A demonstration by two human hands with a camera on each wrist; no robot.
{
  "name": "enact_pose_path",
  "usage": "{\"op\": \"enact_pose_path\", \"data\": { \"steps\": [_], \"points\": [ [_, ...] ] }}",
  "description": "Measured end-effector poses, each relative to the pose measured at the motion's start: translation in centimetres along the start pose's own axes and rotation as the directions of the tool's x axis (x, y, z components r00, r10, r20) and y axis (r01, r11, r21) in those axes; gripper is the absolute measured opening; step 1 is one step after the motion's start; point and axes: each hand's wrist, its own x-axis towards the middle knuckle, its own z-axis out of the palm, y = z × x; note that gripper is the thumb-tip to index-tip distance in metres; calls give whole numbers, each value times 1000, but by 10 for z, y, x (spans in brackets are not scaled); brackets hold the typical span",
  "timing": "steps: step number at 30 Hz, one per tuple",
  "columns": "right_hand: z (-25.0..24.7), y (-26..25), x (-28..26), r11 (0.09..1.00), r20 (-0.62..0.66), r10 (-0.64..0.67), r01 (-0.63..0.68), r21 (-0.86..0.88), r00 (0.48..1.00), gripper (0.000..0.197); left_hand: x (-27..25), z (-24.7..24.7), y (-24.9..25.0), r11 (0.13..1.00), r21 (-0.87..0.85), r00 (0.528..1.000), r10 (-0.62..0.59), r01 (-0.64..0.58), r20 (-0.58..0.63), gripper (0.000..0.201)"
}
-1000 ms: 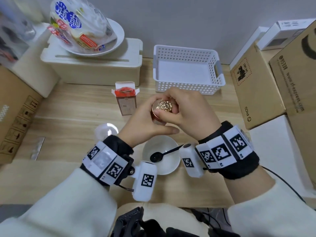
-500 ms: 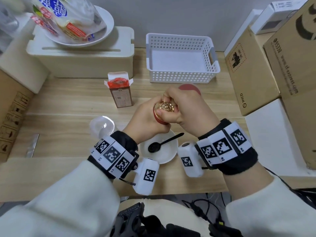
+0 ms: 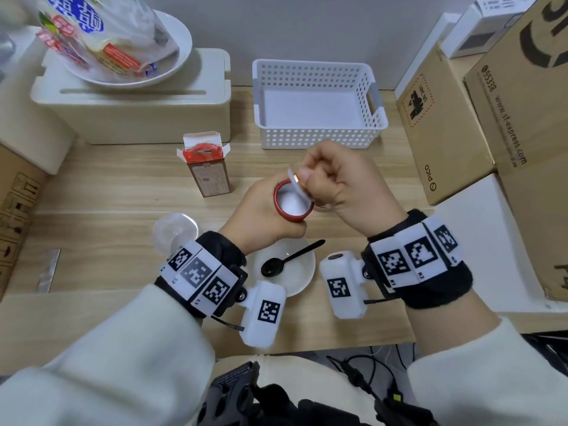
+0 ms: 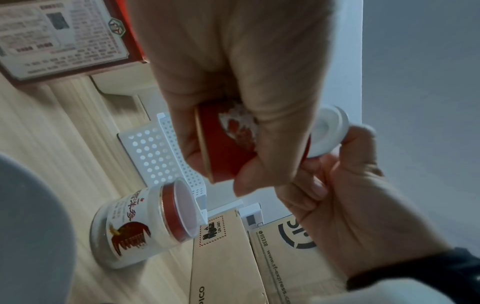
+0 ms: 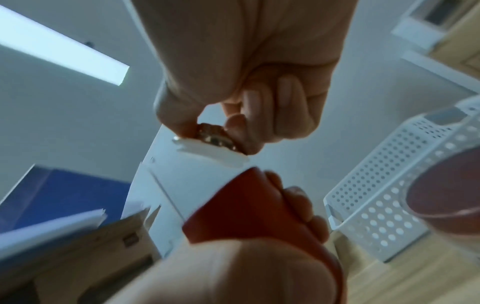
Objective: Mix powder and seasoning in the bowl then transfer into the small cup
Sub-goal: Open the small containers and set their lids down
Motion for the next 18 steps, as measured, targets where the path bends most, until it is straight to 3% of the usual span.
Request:
{"op": "enact_pose_path", "data": {
  "steps": [5,8,12,18],
  "points": [
    [-14,33,-11,932,-77,216,-182,314,973,15,-5,-7,-14,999,-28,998,-44,43,-49,45],
    [-17,69,-24,855,-127,431,-360,373,893,17,-11,-8,-21,997,-40,995,-68,66,-73,54],
    [-9,121,-45,724,-98,666,-610,321,739,14,-20,-10,-29,993,-75,989,-103,95,-109,54],
    [12,159,-61,628,-46,771,-746,221,635,24,-30,-11,-41,984,-108,975,-159,144,-153,58]
  ]
}}
